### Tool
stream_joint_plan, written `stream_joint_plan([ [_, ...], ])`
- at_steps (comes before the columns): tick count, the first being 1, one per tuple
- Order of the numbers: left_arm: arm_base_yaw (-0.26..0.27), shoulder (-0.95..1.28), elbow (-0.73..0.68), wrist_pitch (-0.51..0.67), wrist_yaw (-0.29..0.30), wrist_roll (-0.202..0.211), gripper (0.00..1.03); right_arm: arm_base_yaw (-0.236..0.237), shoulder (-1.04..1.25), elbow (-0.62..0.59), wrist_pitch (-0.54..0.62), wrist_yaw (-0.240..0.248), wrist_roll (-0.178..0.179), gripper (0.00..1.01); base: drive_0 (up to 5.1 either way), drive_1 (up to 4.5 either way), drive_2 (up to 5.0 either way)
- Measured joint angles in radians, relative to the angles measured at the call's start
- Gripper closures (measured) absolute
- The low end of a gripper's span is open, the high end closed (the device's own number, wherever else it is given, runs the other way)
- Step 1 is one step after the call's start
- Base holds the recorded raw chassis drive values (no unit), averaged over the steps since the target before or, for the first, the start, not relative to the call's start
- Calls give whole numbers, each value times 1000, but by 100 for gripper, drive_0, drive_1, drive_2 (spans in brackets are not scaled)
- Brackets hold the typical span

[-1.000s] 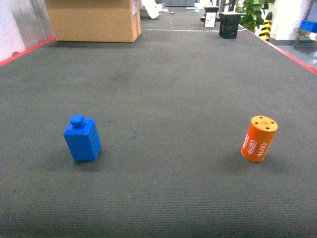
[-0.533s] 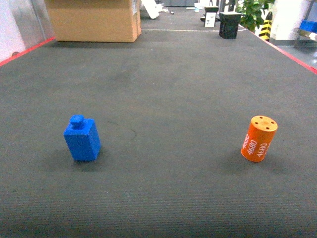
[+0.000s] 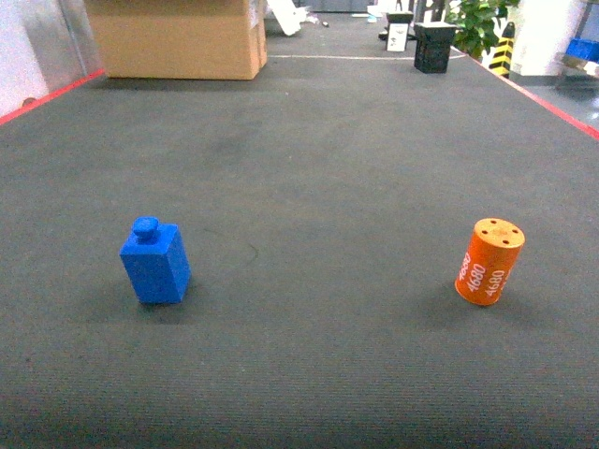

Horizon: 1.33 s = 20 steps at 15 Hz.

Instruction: Sort blue parts and orange caps into right shelf containers

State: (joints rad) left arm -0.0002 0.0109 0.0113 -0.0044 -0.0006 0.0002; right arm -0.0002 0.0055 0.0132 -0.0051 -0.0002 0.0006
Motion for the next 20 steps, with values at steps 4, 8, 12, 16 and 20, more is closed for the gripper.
stream_joint_plan([
  [4,0,0,0,0,0,0,5,0,0,0,0,0,0,3,0,0,0],
  [8,-211,557,154,319,-362,-54,5,215,452,71,349,386,33,3,0,0,0],
  [12,-285,1117,433,631,-290,-65,5,258,1048,290,766,331,40,3,0,0,0],
  [16,-304,1505,602,664,-264,-99,5,275,1477,472,853,306,71,3,0,0,0],
  [20,-323,1656,695,670,-258,-107,5,275,1658,557,844,285,135,3,0,0,0],
])
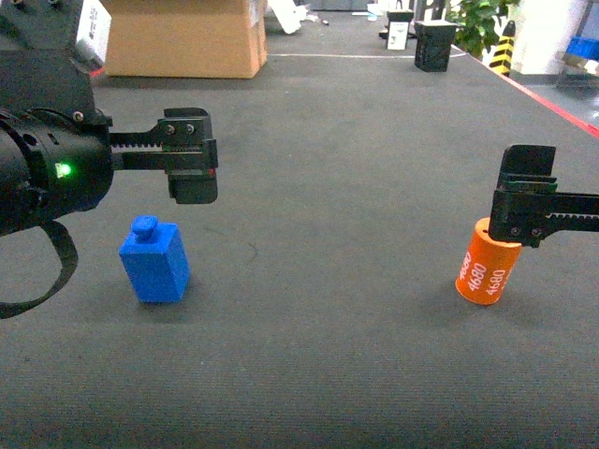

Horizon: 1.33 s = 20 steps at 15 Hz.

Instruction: Sort blue parts and orange caps into right shelf containers

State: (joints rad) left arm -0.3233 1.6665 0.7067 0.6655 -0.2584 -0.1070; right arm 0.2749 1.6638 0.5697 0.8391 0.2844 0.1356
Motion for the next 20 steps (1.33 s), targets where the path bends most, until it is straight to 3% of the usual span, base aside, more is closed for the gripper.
stream_joint_plan([
  [2,0,28,3,8,0,-4,5,0,32,27,1,-1,18,3,0,0,0],
  [4,41,93,3,45,-10,-8,5,2,112,73,-6,-14,59,3,0,0,0],
  [5,58,147,3,48,-1,-10,5,13,153,103,-18,-11,63,3,0,0,0],
  [8,71,203,19,53,24,-16,5,12,203,127,-16,15,66,3,0,0,0],
  [20,71,216,19,57,24,-18,5,10,227,127,-7,21,66,3,0,0,0],
])
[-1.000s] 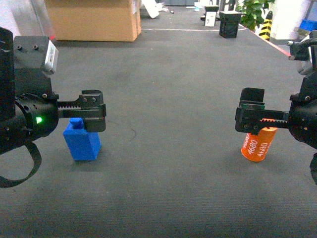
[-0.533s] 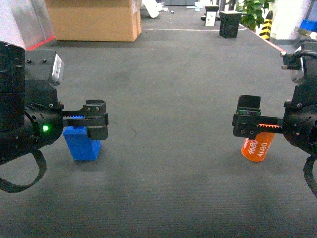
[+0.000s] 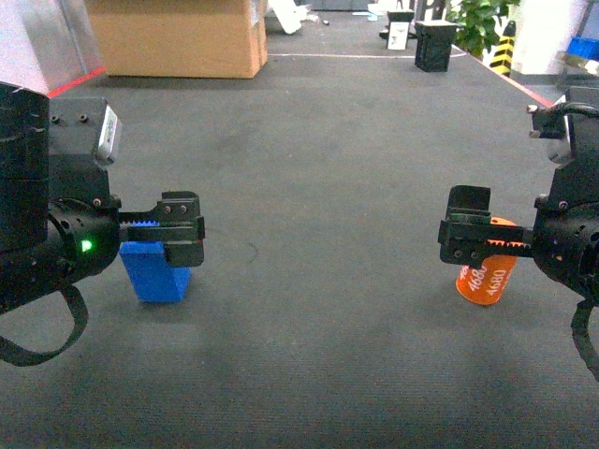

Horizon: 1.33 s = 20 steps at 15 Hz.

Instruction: Sort blue parts and orange caps into right shelf containers

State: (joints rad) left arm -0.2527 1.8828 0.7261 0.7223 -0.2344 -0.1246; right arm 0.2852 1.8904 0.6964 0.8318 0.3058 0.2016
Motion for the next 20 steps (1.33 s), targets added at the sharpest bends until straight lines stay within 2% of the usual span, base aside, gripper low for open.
stream_joint_plan([
  [4,-6,24,6,3,0,-1,5,-5,33,0,0,8,0,3,0,0,0],
  [8,-18,82,29,-27,-16,5,5,-10,130,22,4,8,38,3,0,0,0],
  [16,-16,151,69,-88,-20,-21,5,4,196,77,-42,43,47,3,0,0,0],
  [17,-15,156,71,-94,-21,-29,10,5,198,80,-41,51,48,4,0,0,0],
  [20,-6,161,72,-82,-24,-34,37,11,198,85,-46,63,45,31,0,0,0],
])
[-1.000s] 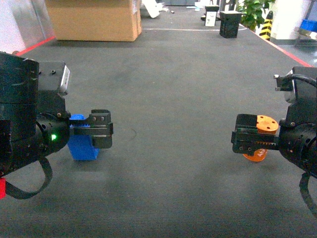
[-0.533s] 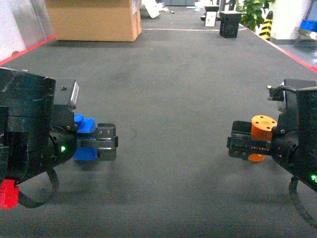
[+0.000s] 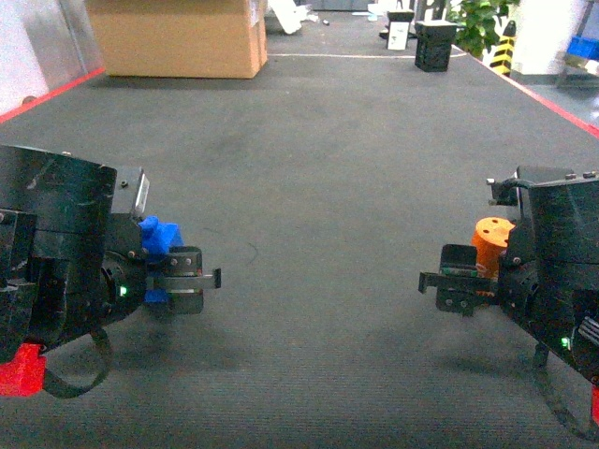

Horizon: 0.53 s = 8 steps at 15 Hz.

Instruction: Sort blue parts and orange caps into right shelf containers

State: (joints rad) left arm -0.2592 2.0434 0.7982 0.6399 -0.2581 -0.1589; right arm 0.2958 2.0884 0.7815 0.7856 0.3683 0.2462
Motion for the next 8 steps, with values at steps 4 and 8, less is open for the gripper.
stream_joint_plan([
  [4,5,-4,-14,35,-5,-1,60,0,-15,-6,0,9,-11,59,0,0,0],
  [8,14,-403,-264,274,-139,41,60,-1,-406,-251,167,99,-138,60,0,0,0],
])
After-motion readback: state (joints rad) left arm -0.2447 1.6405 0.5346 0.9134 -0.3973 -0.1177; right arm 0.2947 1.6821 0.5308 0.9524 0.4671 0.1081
